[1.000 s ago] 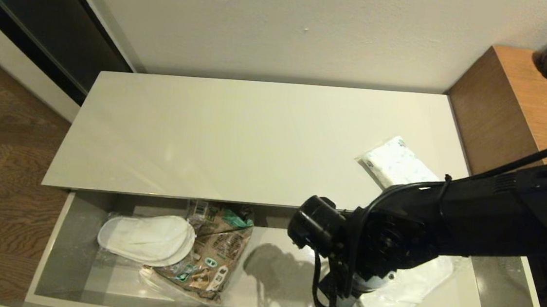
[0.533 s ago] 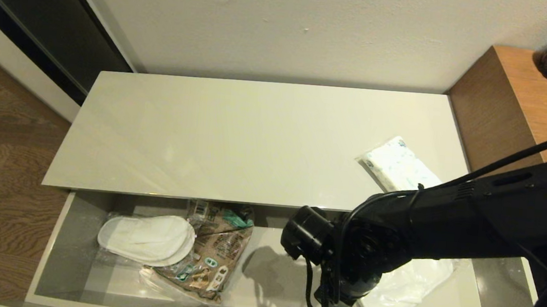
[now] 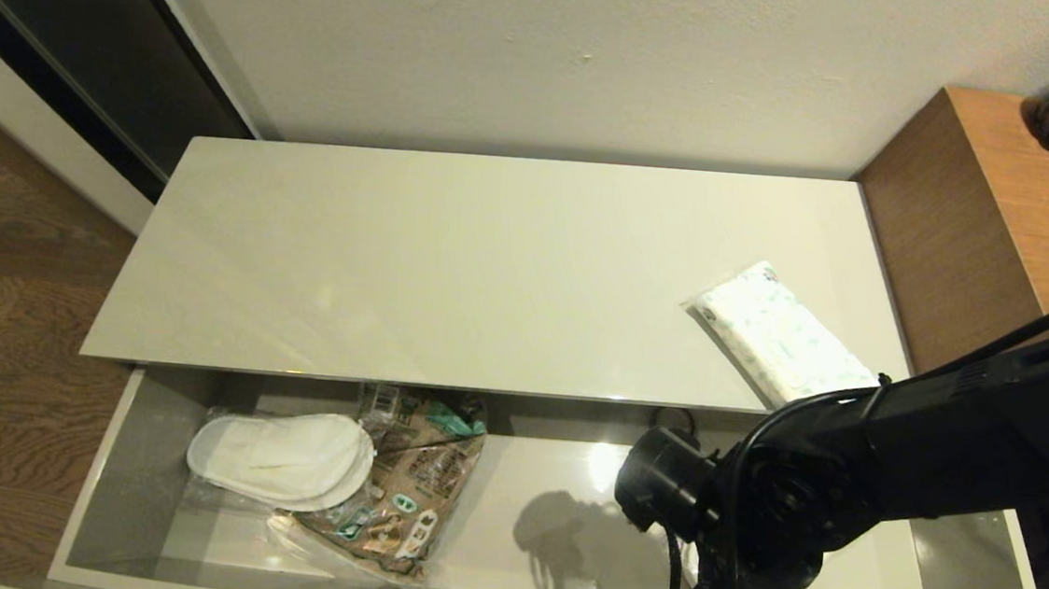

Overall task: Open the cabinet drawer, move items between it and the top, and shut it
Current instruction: Close the drawer

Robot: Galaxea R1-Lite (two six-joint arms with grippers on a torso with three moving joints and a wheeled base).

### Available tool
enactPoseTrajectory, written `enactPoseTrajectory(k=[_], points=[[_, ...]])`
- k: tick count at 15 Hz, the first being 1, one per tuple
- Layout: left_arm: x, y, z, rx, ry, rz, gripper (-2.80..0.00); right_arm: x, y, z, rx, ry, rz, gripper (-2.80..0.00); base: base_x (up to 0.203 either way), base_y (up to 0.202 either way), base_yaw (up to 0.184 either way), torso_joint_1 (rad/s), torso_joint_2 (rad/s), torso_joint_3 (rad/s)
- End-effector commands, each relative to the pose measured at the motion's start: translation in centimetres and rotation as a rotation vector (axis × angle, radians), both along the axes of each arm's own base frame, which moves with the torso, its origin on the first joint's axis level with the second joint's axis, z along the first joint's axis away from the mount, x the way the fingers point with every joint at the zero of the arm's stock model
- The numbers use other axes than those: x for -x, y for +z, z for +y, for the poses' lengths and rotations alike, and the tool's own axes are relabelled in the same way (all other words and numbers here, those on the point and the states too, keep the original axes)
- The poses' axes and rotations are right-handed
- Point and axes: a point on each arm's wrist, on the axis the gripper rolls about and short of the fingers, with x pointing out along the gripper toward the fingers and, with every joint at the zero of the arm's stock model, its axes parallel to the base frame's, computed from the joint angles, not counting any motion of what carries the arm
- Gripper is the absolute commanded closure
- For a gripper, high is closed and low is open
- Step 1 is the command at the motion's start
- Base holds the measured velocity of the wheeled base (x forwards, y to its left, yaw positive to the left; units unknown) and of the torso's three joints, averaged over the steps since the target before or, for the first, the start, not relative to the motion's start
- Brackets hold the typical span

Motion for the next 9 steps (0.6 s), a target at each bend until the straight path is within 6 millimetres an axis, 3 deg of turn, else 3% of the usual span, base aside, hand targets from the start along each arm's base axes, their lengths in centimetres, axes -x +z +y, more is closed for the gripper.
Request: enactPoseTrajectory(k=[1,6,9], points=[[0.0,0.0,0.0,0.0,-0.001,-0.001,0.0,-1.2,-1.2,-0.1,-0.008,-0.037,-0.012,0.0,0.0,0.0,0.0,0.0,0.0,0.0],[0.0,0.0,0.0,0.0,0.0,0.001,0.0,-1.5,-2.0,-0.3,0.033,-0.059,-0.042,0.0,0.0,0.0,0.0,0.0,0.0,0.0],[0.0,0.0,0.0,0.0,-0.001,0.0,0.0,-3.0,-3.2,0.9,-0.013,-0.062,-0.173,0.0,0.0,0.0,0.0,0.0,0.0,0.0]])
